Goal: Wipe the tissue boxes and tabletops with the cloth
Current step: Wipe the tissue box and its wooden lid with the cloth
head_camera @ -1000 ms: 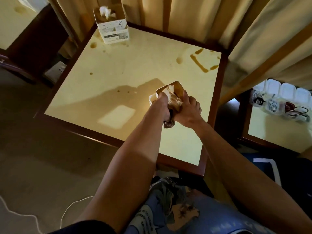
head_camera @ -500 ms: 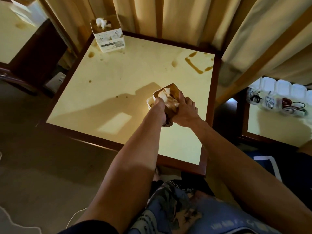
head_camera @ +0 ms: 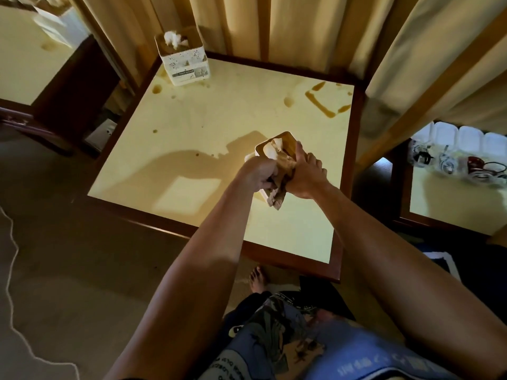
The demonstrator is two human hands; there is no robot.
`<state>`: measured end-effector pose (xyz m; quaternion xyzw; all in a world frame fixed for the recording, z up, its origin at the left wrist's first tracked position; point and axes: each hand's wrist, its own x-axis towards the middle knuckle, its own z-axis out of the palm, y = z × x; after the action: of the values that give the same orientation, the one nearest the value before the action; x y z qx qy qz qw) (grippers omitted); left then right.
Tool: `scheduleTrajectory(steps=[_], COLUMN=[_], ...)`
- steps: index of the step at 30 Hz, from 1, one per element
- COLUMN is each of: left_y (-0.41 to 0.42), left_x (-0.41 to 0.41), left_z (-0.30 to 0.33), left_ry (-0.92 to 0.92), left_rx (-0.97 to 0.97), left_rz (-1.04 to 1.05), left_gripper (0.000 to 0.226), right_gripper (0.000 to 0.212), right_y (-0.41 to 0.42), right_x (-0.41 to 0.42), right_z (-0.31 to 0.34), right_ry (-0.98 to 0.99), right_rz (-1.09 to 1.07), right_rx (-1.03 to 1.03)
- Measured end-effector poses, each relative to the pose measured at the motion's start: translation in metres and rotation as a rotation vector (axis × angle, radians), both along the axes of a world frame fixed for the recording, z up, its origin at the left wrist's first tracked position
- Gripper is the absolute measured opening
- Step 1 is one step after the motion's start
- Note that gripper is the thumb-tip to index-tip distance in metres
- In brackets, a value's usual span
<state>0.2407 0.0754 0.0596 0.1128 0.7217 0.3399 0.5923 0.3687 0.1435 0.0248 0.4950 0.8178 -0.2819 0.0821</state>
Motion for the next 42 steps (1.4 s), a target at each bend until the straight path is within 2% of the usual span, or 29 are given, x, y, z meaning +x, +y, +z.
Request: scheduleTrajectory(steps=[3, 6, 8, 9, 10, 12, 15, 17, 18, 19, 21, 23, 25, 26, 27, 30, 32, 34, 36, 39, 42], left_y=[-0.012, -0.021, -0.023, -0.023, -0.022, -0.016, -0.004, 0.007, 0.012, 0.017, 0.029, 0.042, 0.053, 0.058, 0.062, 0.074, 0.078, 0.081, 0.081, 0.08, 0.079], left_x=[-0.013, -0.024, -0.025, -0.024, -0.023, -0.021, -0.014, -0.007, -0.001, 0.005, 0.018, 0.029, 0.035, 0.036, 0.035, 0.029, 0.027, 0.024, 0.023, 0.025, 0.029], left_z=[0.004, 0.014, 0.022, 0.025, 0.026, 0.026, 0.029, 0.031, 0.032, 0.032, 0.032, 0.032, 0.032, 0.031, 0.029, 0.016, 0.012, 0.008, -0.003, -0.015, -0.018], left_ry=[0.032, 0.077, 0.052, 0.011, -0.034, -0.153, -0.406, -0.424, -0.385, -0.34, -0.234, -0.116, -0.02, 0.05, 0.159, 0.632, 0.824, 0.858, 0.864, 0.877, 0.901], left_rx=[0.063, 0.213, 0.304, 0.344, 0.377, 0.417, 0.437, 0.44, 0.431, 0.41, 0.357, 0.331, 0.32, 0.319, 0.313, 0.198, 0.061, -0.096, -0.214, -0.299, -0.29], left_rz=[-0.005, 0.042, 0.021, 0.036, 0.065, 0.132, 0.196, 0.169, 0.139, 0.111, 0.044, -0.045, -0.119, -0.158, -0.208, -0.482, -0.68, -0.836, -0.921, -0.934, -0.881], left_gripper=[0.014, 0.013, 0.016, 0.018, 0.019, 0.022, 0.04, 0.055, 0.052, 0.048, 0.046, 0.031, 0.012, 0.013, 0.021, 0.073, 0.106, 0.132, 0.145, 0.154, 0.158], right_gripper=[0.12, 0.12, 0.107, 0.094, 0.077, 0.05, 0.048, 0.047, 0.048, 0.048, 0.04, 0.032, 0.032, 0.03, 0.027, 0.025, 0.019, 0.026, 0.032, 0.026, 0.018], right_y=[0.003, 0.002, 0.0, -0.001, 0.001, 0.004, 0.012, 0.014, 0.013, 0.013, 0.017, 0.021, 0.029, 0.034, 0.04, 0.065, 0.075, 0.077, 0.07, 0.051, 0.035], right_x=[0.003, 0.009, 0.011, 0.013, 0.015, 0.019, 0.029, 0.04, 0.046, 0.053, 0.065, 0.073, 0.079, 0.081, 0.083, 0.091, 0.09, 0.086, 0.081, 0.074, 0.062], right_z=[-0.002, -0.001, 0.009, 0.016, 0.022, 0.035, 0.044, 0.05, 0.053, 0.056, 0.055, 0.054, 0.049, 0.047, 0.043, 0.025, 0.011, -0.003, -0.01, -0.025, -0.038], right_ry=[0.016, 0.04, 0.169, 0.291, 0.446, 0.75, 1.053, 1.147, 1.175, 1.188, 1.134, 1.055, 1.071, 1.109, 1.145, 1.18, 1.024, 0.807, 0.719, 0.694, 0.737], right_rz=[0.0, -0.04, -0.084, -0.132, -0.214, -0.418, -0.67, -0.782, -0.804, -0.805, -0.764, -0.727, -0.751, -0.791, -0.855, -1.004, -0.931, -0.836, -0.78, -0.699, -0.647], right_rx=[-0.034, -0.05, -0.011, -0.012, -0.067, -0.333, -0.739, -0.901, -0.98, -1.044, -1.028, -1.005, -1.046, -1.046, -1.021, -0.886, -0.712, -0.452, -0.373, -0.495, -0.671])
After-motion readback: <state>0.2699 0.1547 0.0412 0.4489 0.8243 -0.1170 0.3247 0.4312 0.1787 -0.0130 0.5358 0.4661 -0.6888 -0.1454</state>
